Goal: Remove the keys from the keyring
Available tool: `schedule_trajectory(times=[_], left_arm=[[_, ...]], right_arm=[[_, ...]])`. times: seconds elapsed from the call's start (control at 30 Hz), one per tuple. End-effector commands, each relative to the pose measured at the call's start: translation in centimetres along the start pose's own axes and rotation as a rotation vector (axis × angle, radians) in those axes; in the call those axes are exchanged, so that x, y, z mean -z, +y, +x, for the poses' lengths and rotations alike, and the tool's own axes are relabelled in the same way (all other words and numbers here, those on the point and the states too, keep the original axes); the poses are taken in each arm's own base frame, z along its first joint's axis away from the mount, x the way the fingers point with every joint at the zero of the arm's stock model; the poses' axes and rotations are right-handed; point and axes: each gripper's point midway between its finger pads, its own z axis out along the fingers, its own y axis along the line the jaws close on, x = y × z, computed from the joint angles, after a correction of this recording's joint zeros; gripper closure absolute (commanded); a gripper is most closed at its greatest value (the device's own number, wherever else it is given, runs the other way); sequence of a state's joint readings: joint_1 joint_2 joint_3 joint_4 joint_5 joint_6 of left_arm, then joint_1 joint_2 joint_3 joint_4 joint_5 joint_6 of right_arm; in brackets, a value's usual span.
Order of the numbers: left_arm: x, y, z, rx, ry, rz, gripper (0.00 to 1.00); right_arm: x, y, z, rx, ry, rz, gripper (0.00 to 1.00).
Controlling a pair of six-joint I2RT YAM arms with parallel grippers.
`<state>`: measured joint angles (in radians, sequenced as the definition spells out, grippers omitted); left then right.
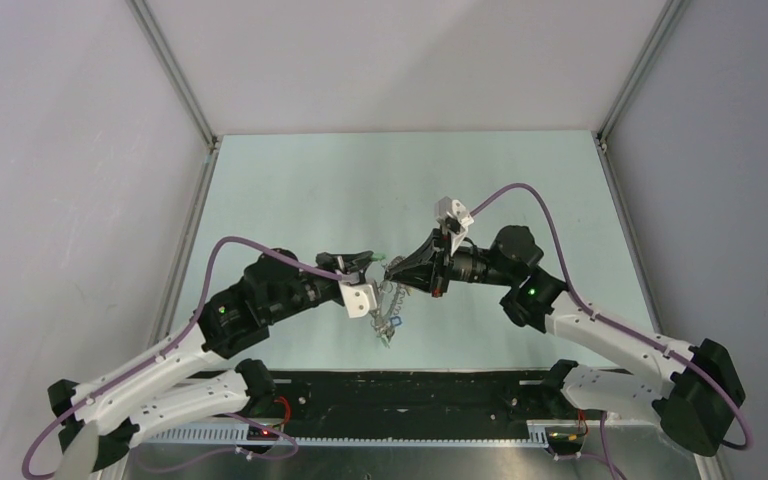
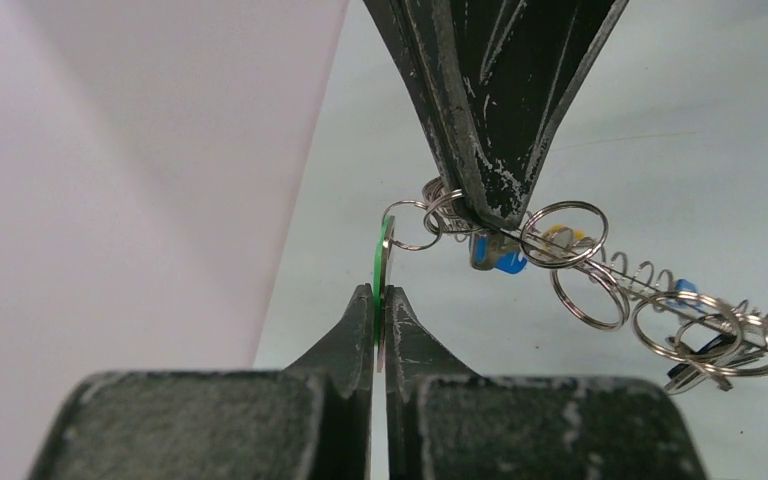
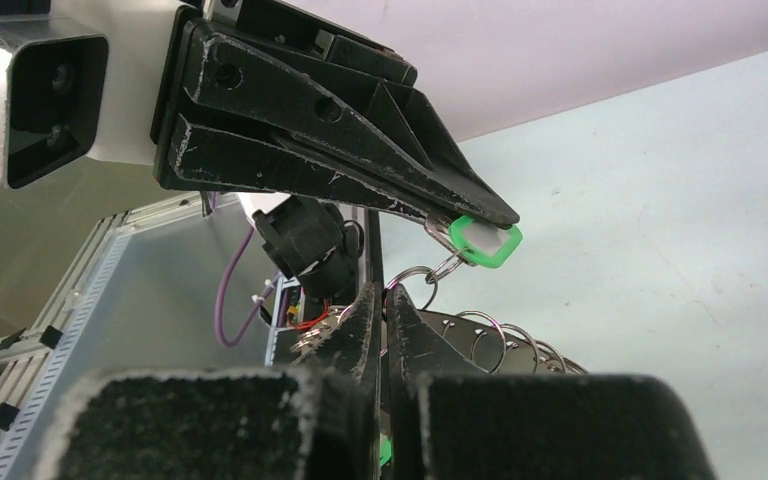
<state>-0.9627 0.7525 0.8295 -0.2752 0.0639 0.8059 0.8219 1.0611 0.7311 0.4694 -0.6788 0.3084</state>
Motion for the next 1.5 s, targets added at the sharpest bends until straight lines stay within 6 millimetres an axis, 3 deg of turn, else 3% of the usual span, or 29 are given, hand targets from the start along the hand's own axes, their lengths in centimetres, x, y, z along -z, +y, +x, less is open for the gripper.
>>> schedule_trajectory(times=[0.0,0.63,0.77,1.1,1.47], left_arm=[[1.1,3.8,-2.0,-0.026,-0.066,-0.161,1.00],[2.2,4.6,-2.7,-0.036,-0.119,-0.227,1.00],[2.0,4.4,-2.6,-0.035,-0.118,-0.217,1.00],[1.1,3.3,-3.0,-0.035,-0.145,-0.159,1.00],[0.4,2.2,-3.1,-0.039,-0.163,-0.101,1.00]], right_arm=[[-0.3,1.7,1.5,-0.099,0.071,-0.064,1.00],[-0.7,0.7,4.1,-0.223,0.148,-0.044,1.00],[-0.4,1.0,2.9,-0.142,0.115,-0.054,1.00],[1.0,3.9,-2.7,0.216,-0.056,-0.144,1.00],[0.1,4.3,-4.1,0.209,-0.096,-0.221,1.00]])
